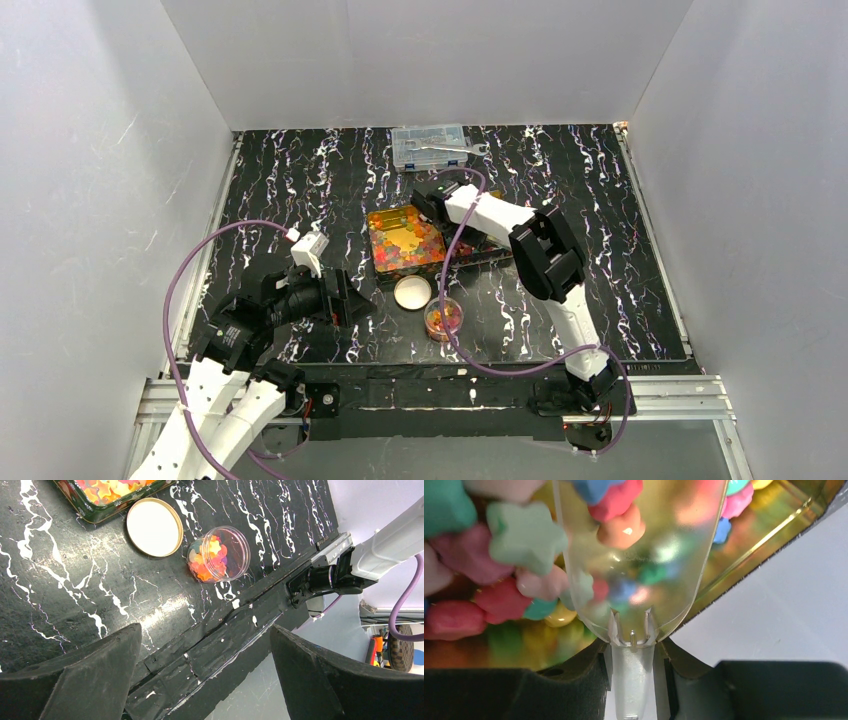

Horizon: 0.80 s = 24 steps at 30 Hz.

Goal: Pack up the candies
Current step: Scoop the fake candies from the storage box.

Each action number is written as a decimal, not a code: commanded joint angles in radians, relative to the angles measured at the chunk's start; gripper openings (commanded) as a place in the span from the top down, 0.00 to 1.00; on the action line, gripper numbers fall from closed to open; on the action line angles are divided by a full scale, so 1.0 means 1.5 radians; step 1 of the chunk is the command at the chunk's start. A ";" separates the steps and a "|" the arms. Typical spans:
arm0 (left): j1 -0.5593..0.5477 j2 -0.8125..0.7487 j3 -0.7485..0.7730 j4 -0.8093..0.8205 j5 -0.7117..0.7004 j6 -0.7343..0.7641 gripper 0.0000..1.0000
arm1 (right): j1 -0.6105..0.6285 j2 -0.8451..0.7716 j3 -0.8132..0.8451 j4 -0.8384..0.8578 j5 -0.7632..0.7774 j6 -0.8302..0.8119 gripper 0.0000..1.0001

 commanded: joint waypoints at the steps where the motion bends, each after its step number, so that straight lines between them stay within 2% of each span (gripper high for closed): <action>1: -0.003 0.002 -0.009 0.004 0.001 0.007 0.01 | 0.012 0.022 0.031 0.017 -0.084 -0.013 0.99; 10: -0.003 0.006 -0.010 0.004 -0.001 0.006 0.01 | 0.008 0.013 0.040 0.082 -0.146 -0.010 0.99; 15: -0.002 0.008 -0.010 0.004 -0.001 0.005 0.01 | -0.017 -0.004 0.030 0.102 -0.214 0.002 0.99; 24: -0.003 0.013 -0.010 0.004 0.000 0.006 0.01 | -0.061 -0.074 -0.046 0.163 -0.338 0.020 0.99</action>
